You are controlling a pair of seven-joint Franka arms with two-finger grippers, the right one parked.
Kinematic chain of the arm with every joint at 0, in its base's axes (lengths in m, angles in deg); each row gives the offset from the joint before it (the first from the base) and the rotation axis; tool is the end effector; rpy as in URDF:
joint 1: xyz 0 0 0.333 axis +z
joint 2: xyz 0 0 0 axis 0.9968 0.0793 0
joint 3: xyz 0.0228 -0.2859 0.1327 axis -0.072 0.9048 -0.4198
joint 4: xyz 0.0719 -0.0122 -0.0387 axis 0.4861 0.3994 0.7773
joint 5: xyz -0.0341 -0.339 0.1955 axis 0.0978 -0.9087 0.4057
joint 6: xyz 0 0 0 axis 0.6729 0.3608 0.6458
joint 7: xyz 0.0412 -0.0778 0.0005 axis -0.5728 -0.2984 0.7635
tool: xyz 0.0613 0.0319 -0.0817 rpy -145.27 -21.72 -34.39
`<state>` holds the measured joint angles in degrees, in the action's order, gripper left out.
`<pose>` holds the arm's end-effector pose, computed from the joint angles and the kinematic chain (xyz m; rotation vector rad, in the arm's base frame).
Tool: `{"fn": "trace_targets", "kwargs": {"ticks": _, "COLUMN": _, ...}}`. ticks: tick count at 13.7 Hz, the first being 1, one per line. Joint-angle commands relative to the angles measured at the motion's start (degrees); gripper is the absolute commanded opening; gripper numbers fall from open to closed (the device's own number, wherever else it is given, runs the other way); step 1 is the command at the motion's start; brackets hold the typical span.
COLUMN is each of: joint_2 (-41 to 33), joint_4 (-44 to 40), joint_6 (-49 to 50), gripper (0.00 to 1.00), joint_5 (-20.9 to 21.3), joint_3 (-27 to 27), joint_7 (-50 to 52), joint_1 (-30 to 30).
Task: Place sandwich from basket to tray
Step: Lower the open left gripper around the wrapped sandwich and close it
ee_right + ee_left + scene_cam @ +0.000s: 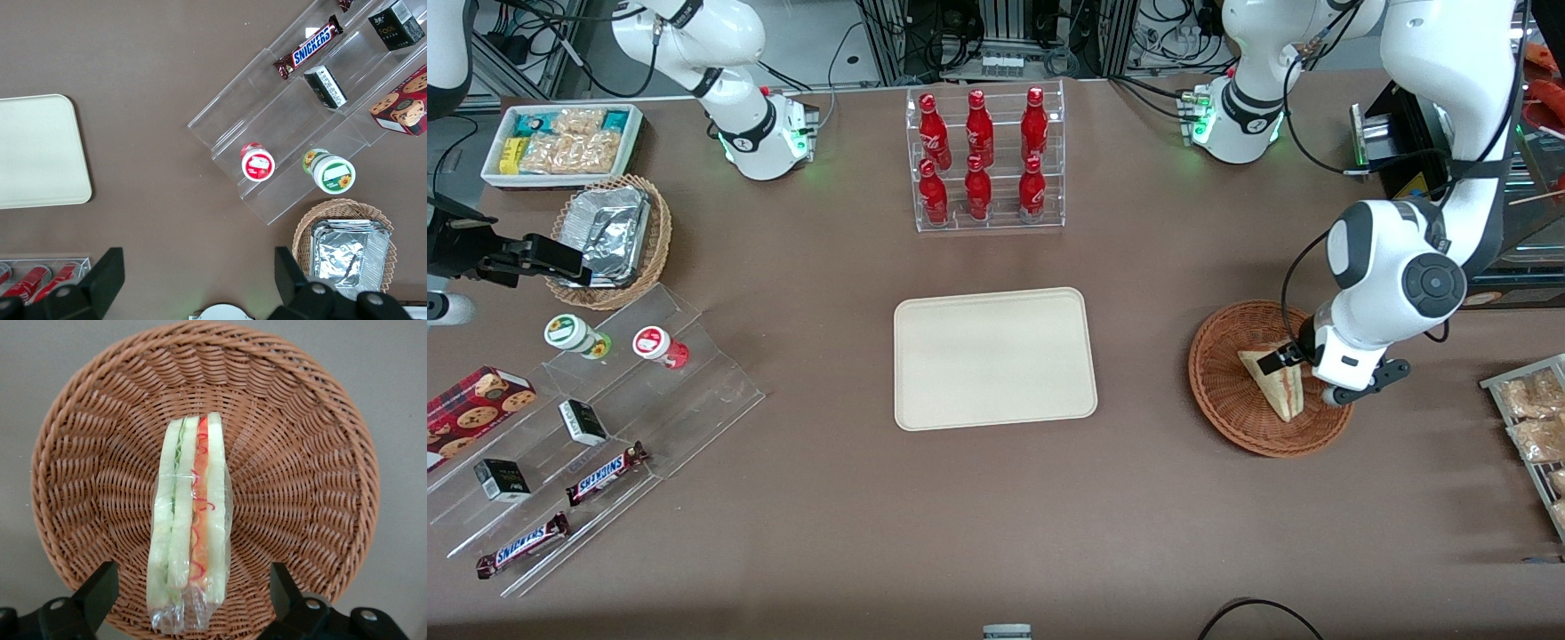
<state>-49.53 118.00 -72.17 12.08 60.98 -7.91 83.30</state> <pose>0.5705 -0.0422 0.2859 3.0722 0.6308 -0.1382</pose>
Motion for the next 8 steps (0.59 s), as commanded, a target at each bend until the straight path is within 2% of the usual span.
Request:
{"fn": "trace_targets", "kwargs": {"ticks": 1, "joint_2": 1.39, "joint_4": 0.10, "joint_6": -1.24, "gripper": 1.00, "joint_5": 0.08, "joint_3": -0.21, "joint_7": 1.24, "joint_1": -0.58}}
{"fn": "trace_targets", "kwargs": {"ticks": 4, "joint_2": 1.93, "joint_4": 0.97, "joint_6": -2.20, "gripper": 1.00, "joint_5": 1.39, "joint_3": -0.30, "joint_7": 1.24, "joint_1": -0.58}}
{"fn": "trace_targets", "kwargs": {"ticks": 5, "joint_2": 1.84, "joint_4": 1.85, "joint_6": -3.34, "gripper": 0.94, "joint_5": 1.40, "joint_3": -0.30, "joint_7": 1.24, "joint_1": -0.58}}
{"fn": "trace_targets", "kwargs": {"ticks": 6, "joint_2": 1.84, "joint_4": 2.46, "joint_6": -4.13, "gripper": 0.57, "joint_5": 1.40, "joint_3": -0.30, "joint_7": 1.24, "joint_1": -0.58}}
{"fn": "trace_targets", "kwargs": {"ticks": 7, "joint_2": 1.84, "joint_4": 2.65, "joint_6": -4.14, "gripper": 0.30, "joint_5": 1.57, "joint_3": -0.30, "joint_7": 1.15, "joint_1": -0.58}}
{"fn": "trace_targets", "kwargs": {"ticks": 8, "joint_2": 1.58, "joint_4": 2.73, "joint_6": -3.88, "gripper": 0.10, "joint_5": 1.75, "joint_3": -0.30, "joint_7": 0.80, "joint_1": -0.58}}
